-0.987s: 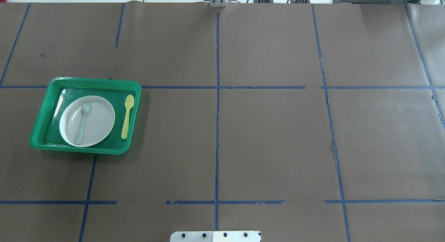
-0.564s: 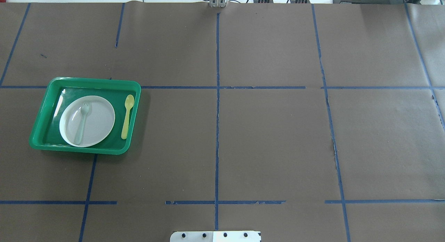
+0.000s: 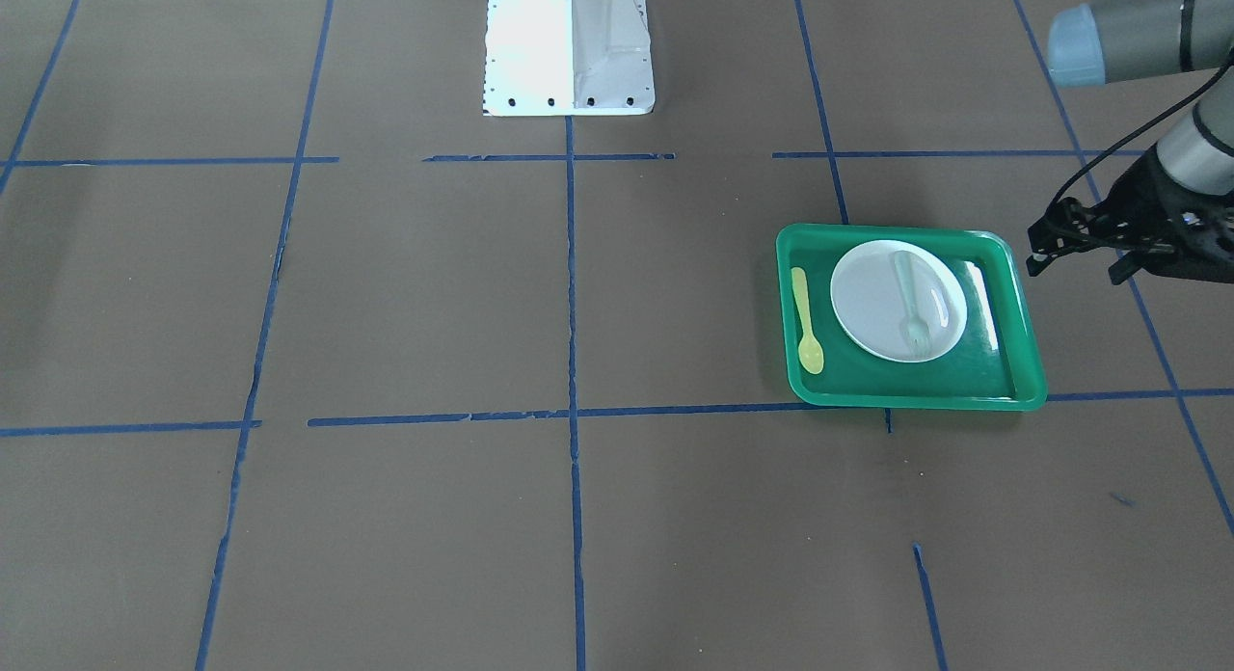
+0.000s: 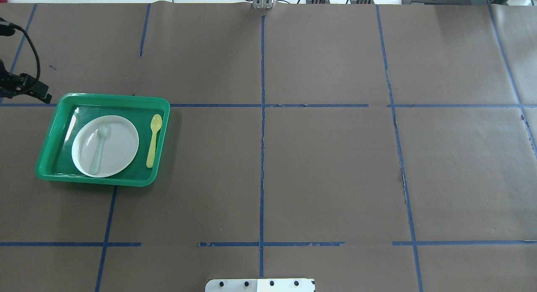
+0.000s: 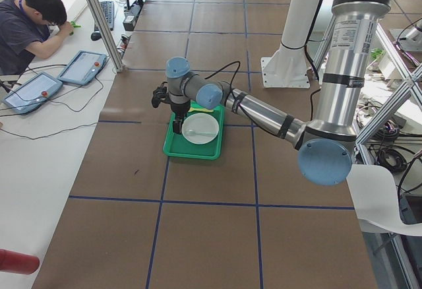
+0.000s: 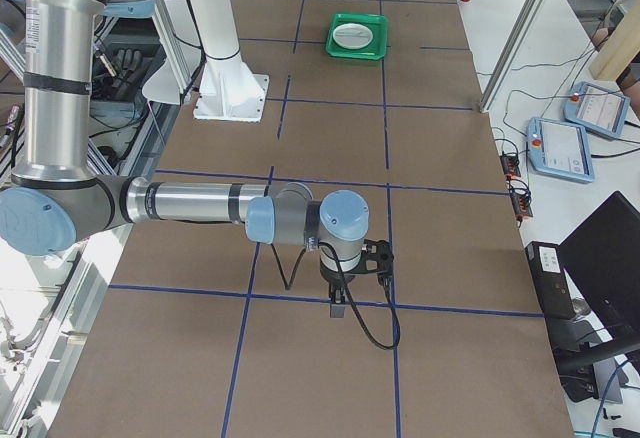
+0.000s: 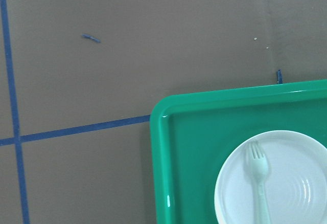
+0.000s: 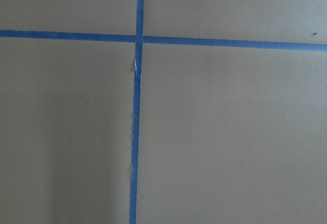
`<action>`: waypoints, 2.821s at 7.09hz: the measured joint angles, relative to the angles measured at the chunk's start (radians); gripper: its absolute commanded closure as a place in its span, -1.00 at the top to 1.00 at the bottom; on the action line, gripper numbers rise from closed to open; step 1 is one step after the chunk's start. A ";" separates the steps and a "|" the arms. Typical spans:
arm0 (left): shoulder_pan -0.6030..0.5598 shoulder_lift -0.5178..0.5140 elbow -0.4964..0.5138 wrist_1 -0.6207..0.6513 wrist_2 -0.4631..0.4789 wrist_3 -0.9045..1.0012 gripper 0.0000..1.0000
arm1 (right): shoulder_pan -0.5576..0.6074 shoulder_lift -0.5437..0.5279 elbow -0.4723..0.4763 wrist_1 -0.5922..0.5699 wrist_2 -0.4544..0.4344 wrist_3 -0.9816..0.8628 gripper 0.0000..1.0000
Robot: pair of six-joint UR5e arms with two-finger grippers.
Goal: Place fork
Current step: 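Move the left gripper over the pale green fork on the white plate, then lower the left gripper and close it on the fork handle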
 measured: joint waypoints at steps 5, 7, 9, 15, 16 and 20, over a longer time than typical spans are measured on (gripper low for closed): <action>0.231 -0.019 0.153 -0.259 0.094 -0.282 0.91 | 0.000 0.000 0.000 0.000 0.000 0.000 1.00; 0.254 -0.056 0.208 -0.270 0.104 -0.298 0.79 | 0.000 0.000 0.000 0.000 0.000 0.000 1.00; 0.256 -0.076 0.260 -0.307 0.104 -0.300 0.62 | 0.000 0.000 0.000 0.000 0.000 0.000 1.00; 0.257 -0.079 0.282 -0.321 0.103 -0.298 0.09 | 0.000 0.000 0.000 0.000 0.000 0.000 1.00; 0.257 -0.079 0.282 -0.321 0.104 -0.300 -0.18 | 0.000 0.000 0.000 0.000 0.000 0.000 1.00; 0.258 -0.076 0.279 -0.321 0.104 -0.301 -0.86 | 0.000 0.000 0.000 0.000 0.000 0.000 1.00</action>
